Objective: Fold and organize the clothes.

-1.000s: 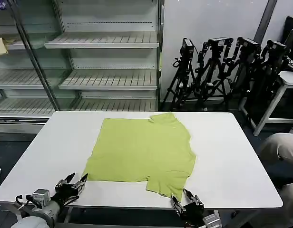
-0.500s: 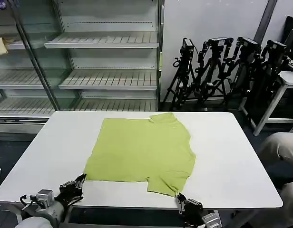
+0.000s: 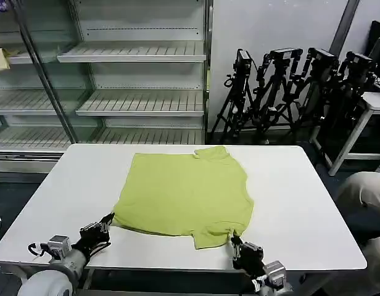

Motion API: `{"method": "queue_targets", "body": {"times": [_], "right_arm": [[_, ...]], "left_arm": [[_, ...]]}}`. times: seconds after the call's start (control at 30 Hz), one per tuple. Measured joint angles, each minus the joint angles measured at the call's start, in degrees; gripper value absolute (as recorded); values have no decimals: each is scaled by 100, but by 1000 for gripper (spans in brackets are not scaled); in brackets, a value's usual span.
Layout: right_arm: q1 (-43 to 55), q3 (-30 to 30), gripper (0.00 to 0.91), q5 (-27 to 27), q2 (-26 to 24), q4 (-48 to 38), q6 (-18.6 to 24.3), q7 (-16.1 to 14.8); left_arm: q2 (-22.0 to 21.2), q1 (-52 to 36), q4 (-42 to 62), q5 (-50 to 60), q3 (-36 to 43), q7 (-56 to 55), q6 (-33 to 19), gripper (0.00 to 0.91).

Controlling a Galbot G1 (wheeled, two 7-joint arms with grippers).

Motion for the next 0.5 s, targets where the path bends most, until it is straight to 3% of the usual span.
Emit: {"method": "queue_targets", "body": {"times": [0.5], "right_arm": [[1350,-175,0,-247,202,-1030,169,-281]], "left_arm": [[-105,-1111,824,-97,336,-80,-44,20]]}}
